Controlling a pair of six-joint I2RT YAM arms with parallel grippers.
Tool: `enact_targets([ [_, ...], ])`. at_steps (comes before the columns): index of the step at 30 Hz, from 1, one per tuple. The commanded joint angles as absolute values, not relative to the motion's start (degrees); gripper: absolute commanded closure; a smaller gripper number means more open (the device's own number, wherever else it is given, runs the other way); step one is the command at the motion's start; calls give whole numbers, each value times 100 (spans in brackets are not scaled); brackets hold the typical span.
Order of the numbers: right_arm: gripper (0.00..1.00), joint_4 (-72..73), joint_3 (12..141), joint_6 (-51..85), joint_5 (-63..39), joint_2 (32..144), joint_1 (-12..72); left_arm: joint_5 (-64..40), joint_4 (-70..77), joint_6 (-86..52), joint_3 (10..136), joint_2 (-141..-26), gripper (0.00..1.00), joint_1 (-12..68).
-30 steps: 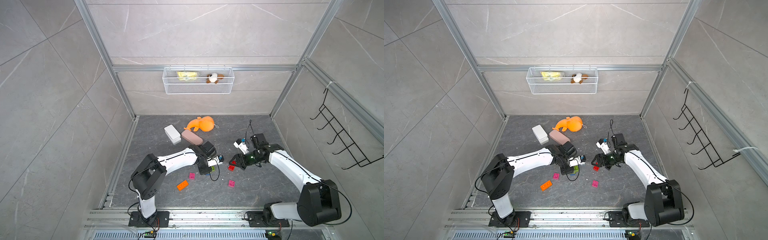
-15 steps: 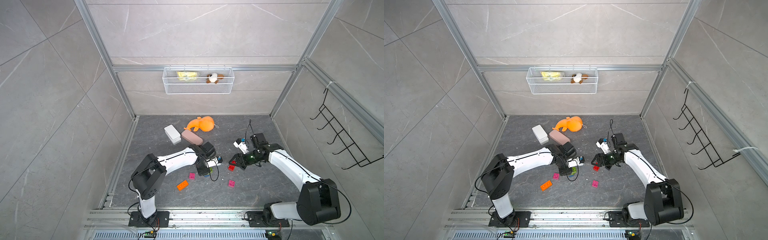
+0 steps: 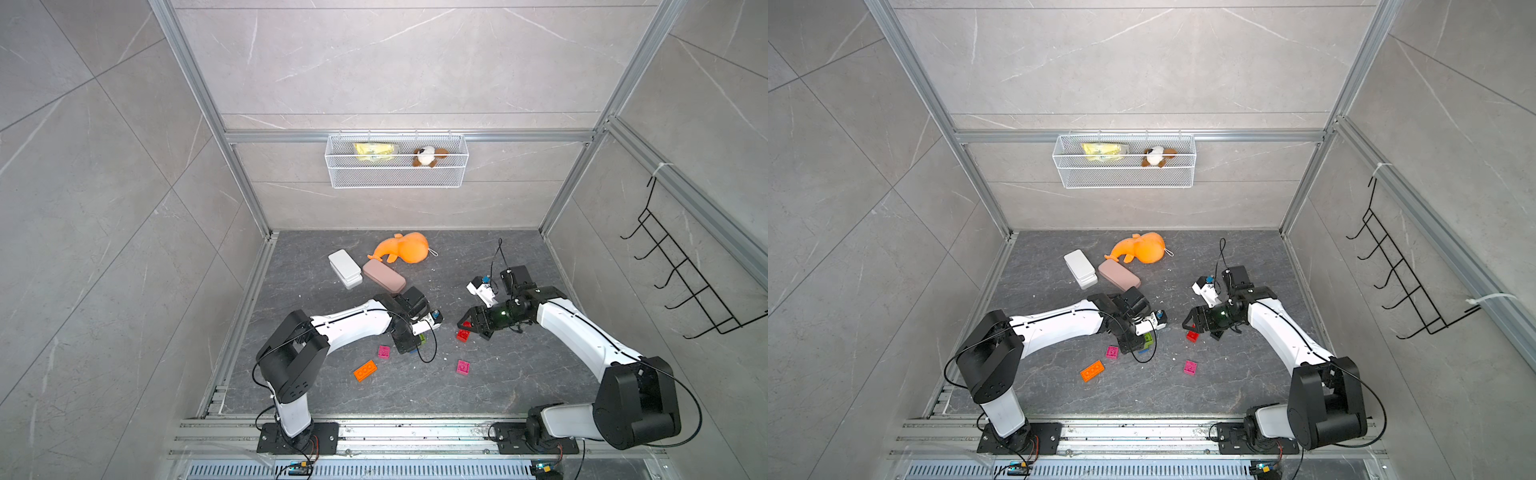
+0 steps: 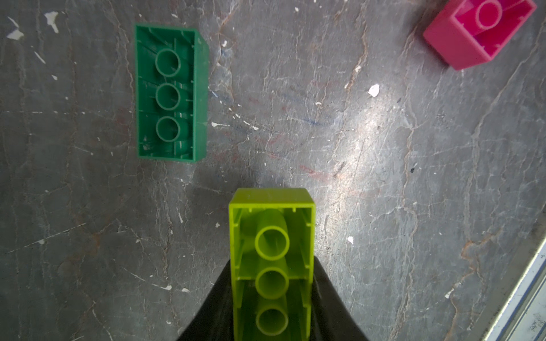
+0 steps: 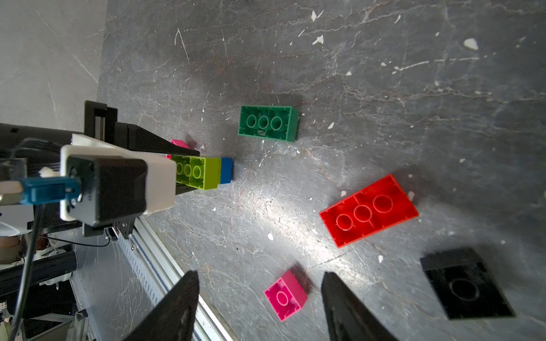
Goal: Assemble a carrot with lego
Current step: Assemble the lego brick with the lego brick.
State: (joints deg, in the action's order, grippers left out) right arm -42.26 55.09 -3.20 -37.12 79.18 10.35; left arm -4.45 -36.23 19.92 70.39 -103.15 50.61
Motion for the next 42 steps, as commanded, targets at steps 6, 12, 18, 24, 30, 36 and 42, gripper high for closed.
enact_targets([
  [6, 31, -4335, 5581, -337, -3702, 7875, 1010, 93, -4789, 1959, 6702, -11047, 91, 5063],
  [12, 31, -4324, 5598, -299, -3563, 7813, 1008, -133, -4490, 2314, 6706, -10455, 89, 5054],
  [18, 31, -4355, 5600, -290, -3571, 7805, 1008, -279, -4572, 2635, 7002, -10351, 82, 4987],
  [24, 31, -4366, 5607, -300, -3548, 7781, 1010, -314, -4579, 2663, 7250, -10391, 64, 4948],
  [30, 30, -4313, 5767, -291, -3550, 7795, 1006, -414, -4240, 2505, 7260, -10068, 45, 4913],
  [36, 27, -3791, 5940, -6, -3725, 8052, 1042, -594, -4001, 2232, 7194, -9599, 34, 4838],
  [42, 23, -3241, 6649, 366, -3508, 9166, 1671, -841, -3134, 1115, 6586, -8477, 34, 4246],
])
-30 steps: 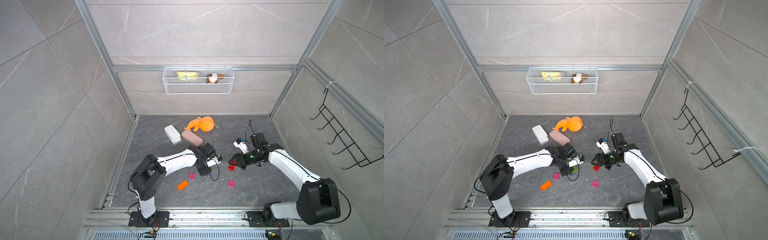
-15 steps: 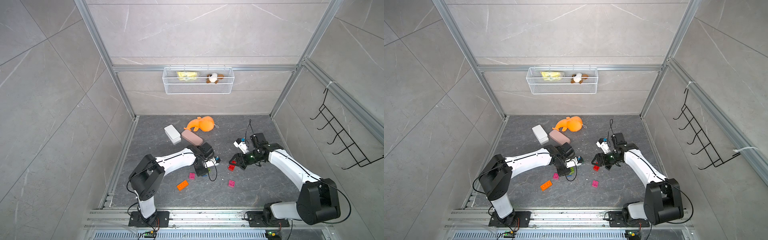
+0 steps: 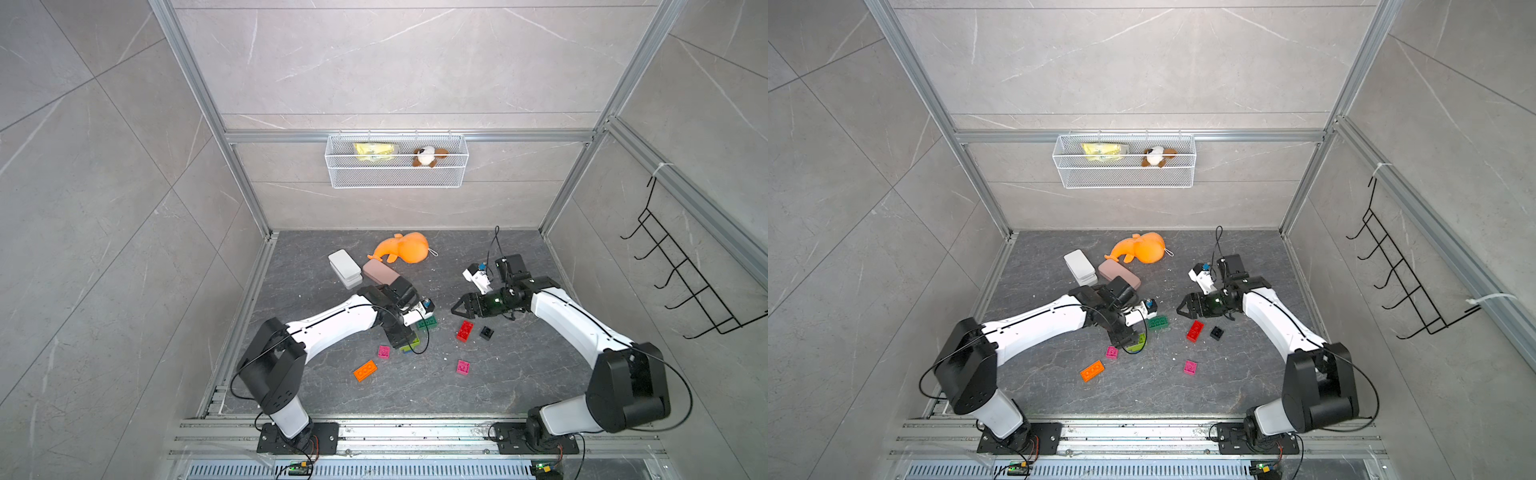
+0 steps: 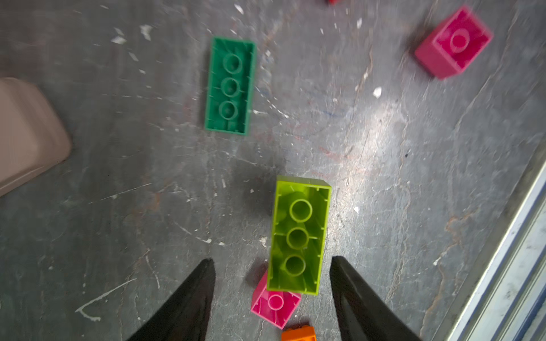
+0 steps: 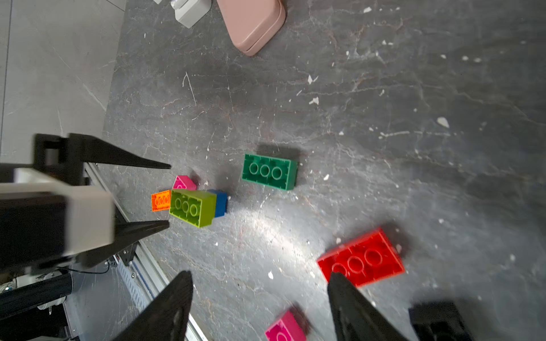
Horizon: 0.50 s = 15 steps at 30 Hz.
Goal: Assemble a carrot with lego
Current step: Assemble the lego brick with the lego brick, then pick up the lego brick from the center of the board.
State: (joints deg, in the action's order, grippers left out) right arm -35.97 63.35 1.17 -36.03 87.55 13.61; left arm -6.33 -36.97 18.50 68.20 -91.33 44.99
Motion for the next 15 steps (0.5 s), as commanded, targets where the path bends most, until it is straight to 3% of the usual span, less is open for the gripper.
enact_targets([
  [1, 23, -3197, 6840, 379, -3466, 9437, 1813, -800, -2864, 905, 6414, -8225, 34, 4158],
  [7, 23, -3234, 7728, 413, -3391, 10693, 2252, -190, -2187, 215, 6010, -7392, 33, 3905],
  [15, 32, -3920, 8424, 144, -3654, 11868, 2430, 226, -2178, 123, 5889, -7321, 33, 3860],
])
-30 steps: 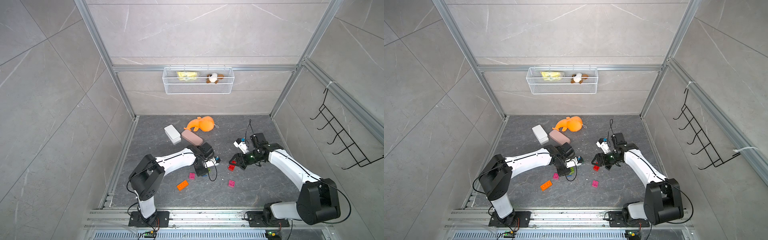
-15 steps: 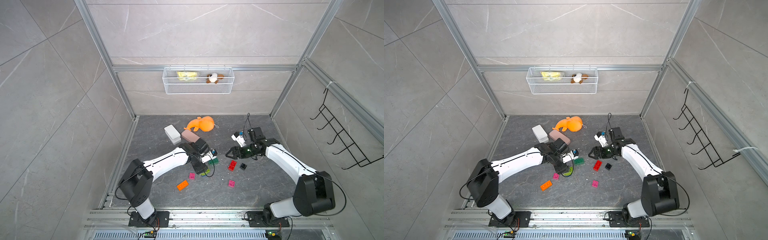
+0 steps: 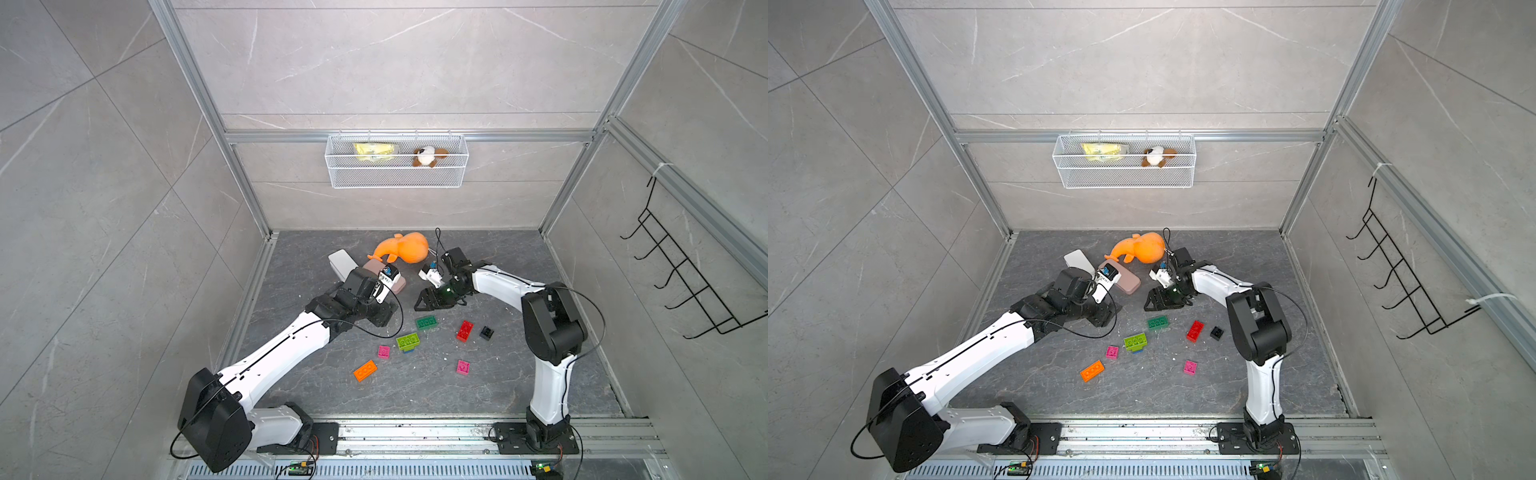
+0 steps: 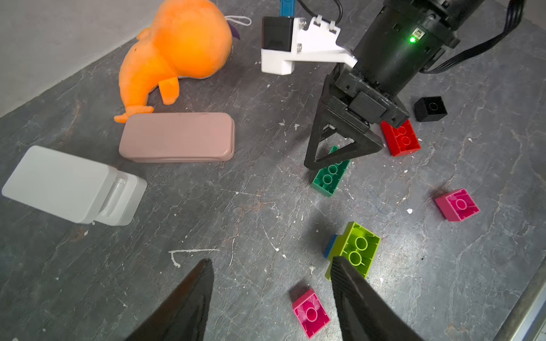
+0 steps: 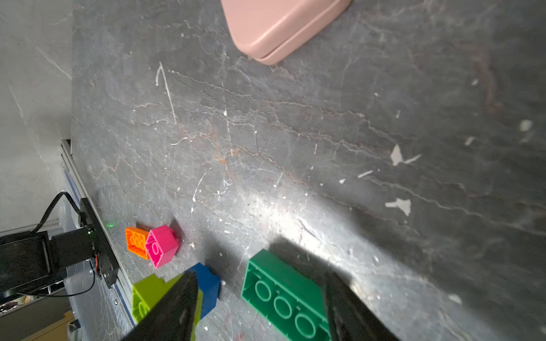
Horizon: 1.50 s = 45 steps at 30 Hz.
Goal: Assemble a carrot with lego
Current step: Pick up the lego brick from the center of the board.
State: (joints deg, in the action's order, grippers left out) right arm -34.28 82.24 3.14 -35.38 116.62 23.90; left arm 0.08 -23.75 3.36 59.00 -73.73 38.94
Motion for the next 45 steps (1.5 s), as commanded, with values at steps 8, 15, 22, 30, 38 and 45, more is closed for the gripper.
enact_targets([
  [8, 41, -4091, 7552, -44, -3740, 11424, 2426, 580, -2324, 227, 5862, -7296, 32, 3862],
  [15, 34, -3608, 6753, 4, -3212, 10763, 2520, 578, -2355, 246, 5871, -7287, 32, 3859],
  [22, 29, -3492, 6578, 209, -2163, 10611, 2896, 582, -2366, 237, 5837, -7201, 32, 3860],
  [30, 33, -3559, 6710, 304, -1165, 10724, 3378, 641, -2376, 237, 5851, -7146, 32, 3861],
  [38, 39, -3662, 6994, 204, -798, 10919, 3551, 633, -2349, 203, 5836, -7119, 31, 3861],
  [45, 45, -3715, 7143, 29, -821, 10978, 3601, 683, -2377, 193, 5801, -7095, 31, 3859],
])
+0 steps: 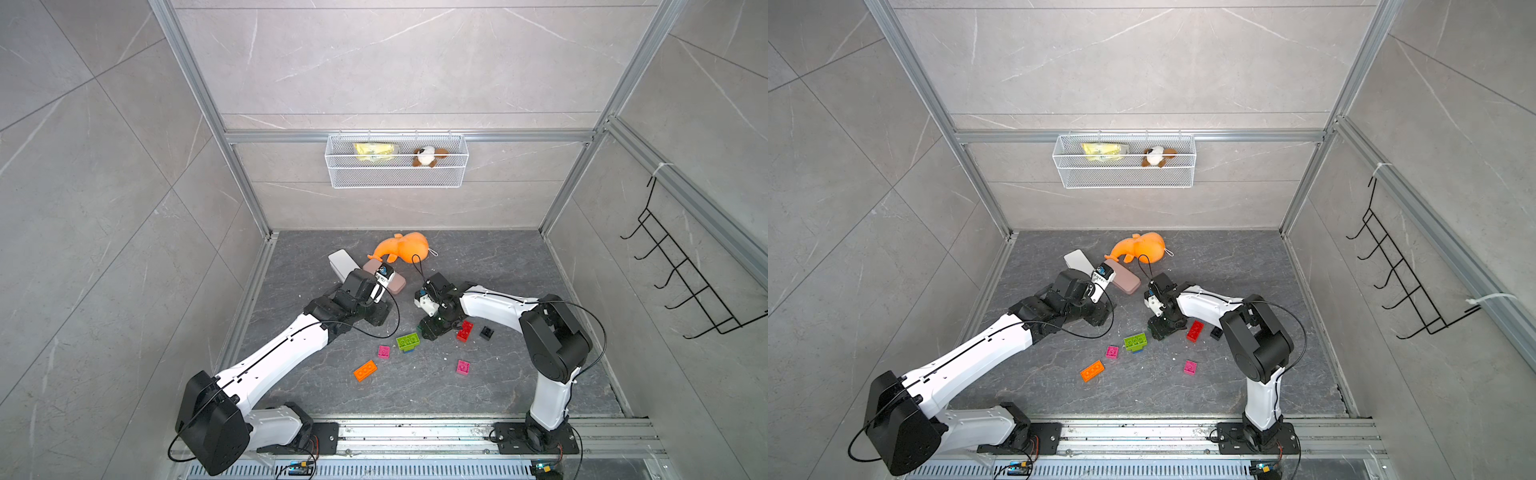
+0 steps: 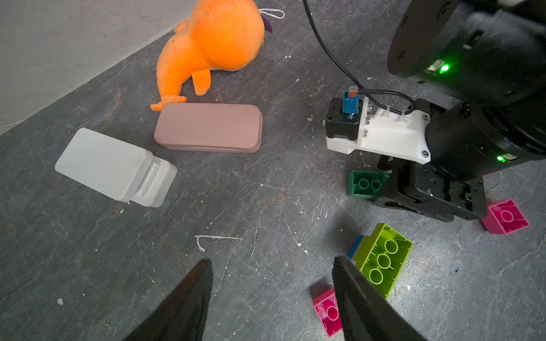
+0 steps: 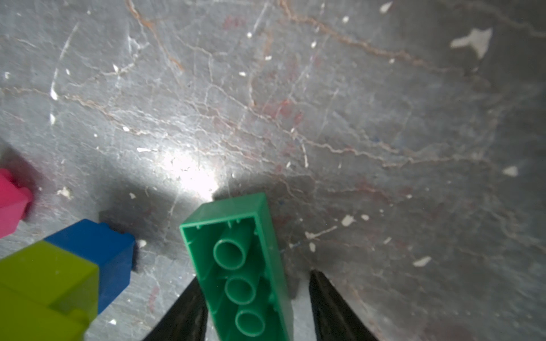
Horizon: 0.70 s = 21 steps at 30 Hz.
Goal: Assemble a carrot with lego
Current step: Pick up the lego brick from the center of the board.
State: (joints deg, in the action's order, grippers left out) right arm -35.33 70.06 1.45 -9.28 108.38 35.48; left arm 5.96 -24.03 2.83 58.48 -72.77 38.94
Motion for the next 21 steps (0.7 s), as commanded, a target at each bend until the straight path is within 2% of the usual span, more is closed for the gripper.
enact_targets([
  [1, 46, -3722, 7160, 17, -818, 10976, 3611, 686, -2390, 193, 5785, -7093, 31, 3865],
  [7, 55, -3723, 7190, -136, -835, 10813, 3621, 670, -2432, 100, 5757, -7085, 31, 3860],
  [13, 68, -3932, 7077, -657, -668, 9929, 3611, 468, -2545, -308, 5540, -6865, 31, 3587],
  [21, 70, -4804, 7353, -2213, -1243, 9165, 3732, -193, -2247, -1067, 4981, -6559, 29, 2725],
])
